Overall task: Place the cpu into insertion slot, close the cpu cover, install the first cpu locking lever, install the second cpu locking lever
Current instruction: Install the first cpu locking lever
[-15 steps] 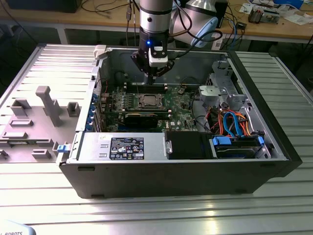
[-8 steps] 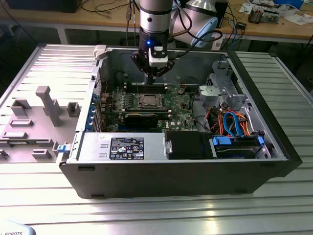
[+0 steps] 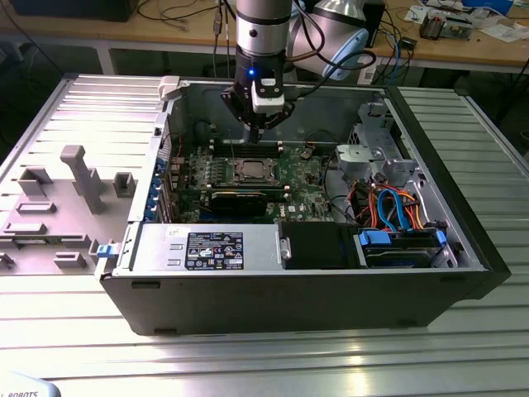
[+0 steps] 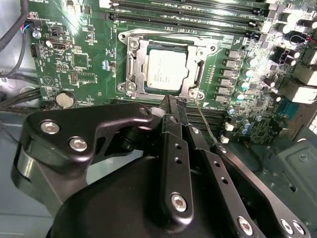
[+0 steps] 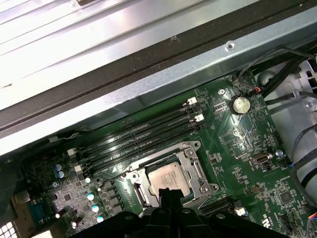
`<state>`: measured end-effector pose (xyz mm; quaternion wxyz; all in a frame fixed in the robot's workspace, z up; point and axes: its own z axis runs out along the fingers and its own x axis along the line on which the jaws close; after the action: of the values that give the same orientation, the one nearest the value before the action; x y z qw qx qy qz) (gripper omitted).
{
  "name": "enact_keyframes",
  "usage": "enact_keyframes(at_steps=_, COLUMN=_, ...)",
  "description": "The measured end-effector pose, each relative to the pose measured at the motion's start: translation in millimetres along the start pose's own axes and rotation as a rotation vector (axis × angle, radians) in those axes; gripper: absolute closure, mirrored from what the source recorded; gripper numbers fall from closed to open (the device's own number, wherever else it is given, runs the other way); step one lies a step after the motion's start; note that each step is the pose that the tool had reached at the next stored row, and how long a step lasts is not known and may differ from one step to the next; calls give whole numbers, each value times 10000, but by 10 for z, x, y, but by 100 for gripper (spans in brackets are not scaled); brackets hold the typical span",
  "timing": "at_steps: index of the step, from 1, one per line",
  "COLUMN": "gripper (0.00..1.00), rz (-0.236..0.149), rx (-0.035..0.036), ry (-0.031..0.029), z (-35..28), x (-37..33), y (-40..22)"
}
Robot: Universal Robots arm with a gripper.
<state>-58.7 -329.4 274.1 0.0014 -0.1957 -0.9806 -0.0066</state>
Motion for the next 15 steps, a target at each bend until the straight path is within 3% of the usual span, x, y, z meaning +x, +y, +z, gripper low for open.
enact_keyframes(at_steps=2, gripper=89, rz=-171, rx=1, ry=2, z=0, x=0, y=0)
enact_keyframes(at_steps=5, gripper=89, rz=-910, rx=4, ry=11, z=0, x=0, y=0)
enact_keyframes(at_steps=8, gripper=89, rz=-1304, rx=7, ry=16, z=0, x=0, y=0)
enact_keyframes(at_steps=15, gripper=89, rz=-1321, rx=7, ry=16, z=0, x=0, y=0)
